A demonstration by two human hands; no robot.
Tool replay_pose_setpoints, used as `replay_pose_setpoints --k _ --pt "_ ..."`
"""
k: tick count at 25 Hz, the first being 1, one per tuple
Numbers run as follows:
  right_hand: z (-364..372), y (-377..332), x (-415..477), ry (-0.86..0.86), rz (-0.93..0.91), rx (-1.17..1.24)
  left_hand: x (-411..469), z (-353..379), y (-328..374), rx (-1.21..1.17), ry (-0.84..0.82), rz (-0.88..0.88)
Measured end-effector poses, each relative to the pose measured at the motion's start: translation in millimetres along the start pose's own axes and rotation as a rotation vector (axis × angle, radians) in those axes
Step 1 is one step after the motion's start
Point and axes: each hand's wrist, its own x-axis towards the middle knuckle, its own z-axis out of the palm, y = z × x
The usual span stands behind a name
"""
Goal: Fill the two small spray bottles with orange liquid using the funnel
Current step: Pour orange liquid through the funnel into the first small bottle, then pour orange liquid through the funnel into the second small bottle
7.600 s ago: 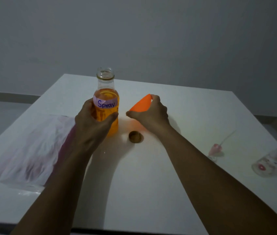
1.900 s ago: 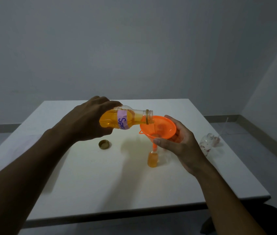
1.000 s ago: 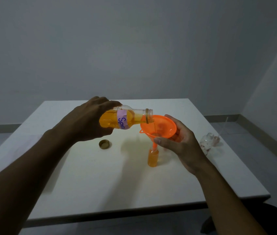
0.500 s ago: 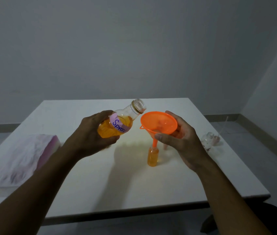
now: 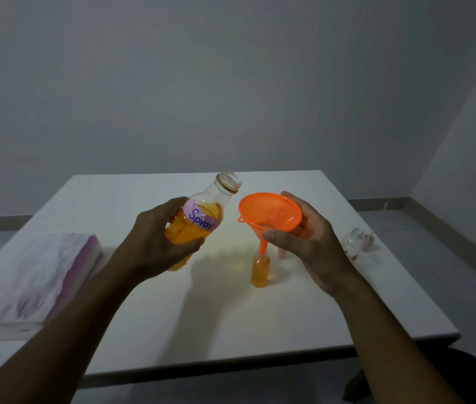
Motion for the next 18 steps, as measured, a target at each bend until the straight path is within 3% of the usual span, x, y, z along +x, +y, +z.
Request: replay_pose_setpoints --k 9,18 --pt "-40.0 -14.2 4.7 0.092 -0.073 0.275 20.4 7.3 23.2 0.006 0.071 0.027" --pt "-131.7 -12.0 0.8 0.364 -0.124 0.144 79.6 64.6 67.6 -0.006 -0.027 0.13"
